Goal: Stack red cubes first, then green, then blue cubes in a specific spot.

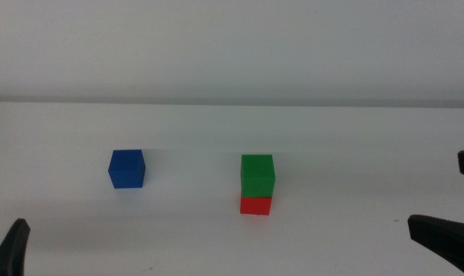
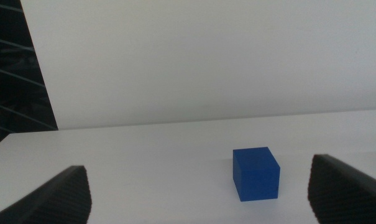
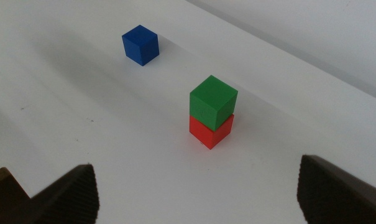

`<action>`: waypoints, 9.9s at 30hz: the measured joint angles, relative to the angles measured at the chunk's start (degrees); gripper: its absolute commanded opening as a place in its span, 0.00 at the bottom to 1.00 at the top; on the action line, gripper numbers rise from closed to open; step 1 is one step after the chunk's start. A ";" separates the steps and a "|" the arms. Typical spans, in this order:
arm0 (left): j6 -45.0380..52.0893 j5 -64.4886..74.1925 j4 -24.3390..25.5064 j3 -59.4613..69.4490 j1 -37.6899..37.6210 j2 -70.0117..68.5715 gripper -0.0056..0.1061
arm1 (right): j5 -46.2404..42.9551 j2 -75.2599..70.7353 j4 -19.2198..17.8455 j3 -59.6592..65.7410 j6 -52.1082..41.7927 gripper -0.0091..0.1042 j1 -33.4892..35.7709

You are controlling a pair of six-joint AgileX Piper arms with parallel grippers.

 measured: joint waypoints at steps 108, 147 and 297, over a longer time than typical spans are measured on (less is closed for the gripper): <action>-24.13 55.96 -1.48 -84.70 -22.36 99.46 0.03 | 0.09 0.00 0.00 0.00 0.44 0.83 0.00; -43.80 60.35 4.76 -106.46 -45.19 116.50 0.03 | 0.09 0.00 0.00 0.00 0.44 0.83 0.00; 10.34 5.84 -6.98 -1.49 -2.72 0.32 0.89 | -30.56 -29.09 -6.47 43.15 0.58 0.83 -32.37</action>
